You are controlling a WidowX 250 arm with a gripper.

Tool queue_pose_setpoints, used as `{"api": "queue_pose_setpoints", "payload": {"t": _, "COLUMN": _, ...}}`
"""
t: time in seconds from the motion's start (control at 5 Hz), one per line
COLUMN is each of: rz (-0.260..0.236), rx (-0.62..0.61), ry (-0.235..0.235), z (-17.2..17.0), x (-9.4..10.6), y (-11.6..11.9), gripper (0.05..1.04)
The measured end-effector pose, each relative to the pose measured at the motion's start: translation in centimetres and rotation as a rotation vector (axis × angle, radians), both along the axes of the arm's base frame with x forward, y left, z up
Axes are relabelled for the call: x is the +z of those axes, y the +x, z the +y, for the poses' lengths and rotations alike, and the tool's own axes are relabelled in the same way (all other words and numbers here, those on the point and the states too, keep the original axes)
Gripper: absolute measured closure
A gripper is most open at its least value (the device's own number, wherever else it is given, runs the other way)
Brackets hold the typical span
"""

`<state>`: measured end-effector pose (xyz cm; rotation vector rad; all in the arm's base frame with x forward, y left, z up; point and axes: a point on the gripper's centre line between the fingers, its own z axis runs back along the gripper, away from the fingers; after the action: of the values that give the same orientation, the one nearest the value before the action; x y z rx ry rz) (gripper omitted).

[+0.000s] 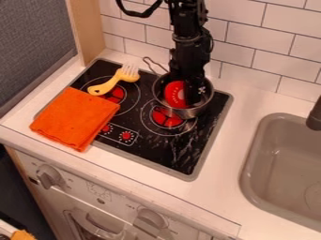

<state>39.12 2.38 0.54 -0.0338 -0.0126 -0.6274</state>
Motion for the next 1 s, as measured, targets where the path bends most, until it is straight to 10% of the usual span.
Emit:
{"api": "queue_pose_setpoints", "payload": {"t": 0.4, "rz": -0.04, "rx": -0.001, "ry": -0.021, "z": 0.0, "x": 1.6, "y": -1.2, "gripper": 0.526}}
{"api": "queue_pose_setpoints", "payload": {"t": 0.8, "rz": -0.202, "rx": 0.124, "ry": 0.036, "z": 1.2, "x": 7.0, "y": -4.5, "gripper": 0.526}}
{"api": "queue_pose_setpoints", "payload": {"t": 1.0, "rz": -0.166, "rx": 0.129, "ry": 0.078, "z": 1.3, "x": 4.7, "y": -7.4, "gripper": 0.526}}
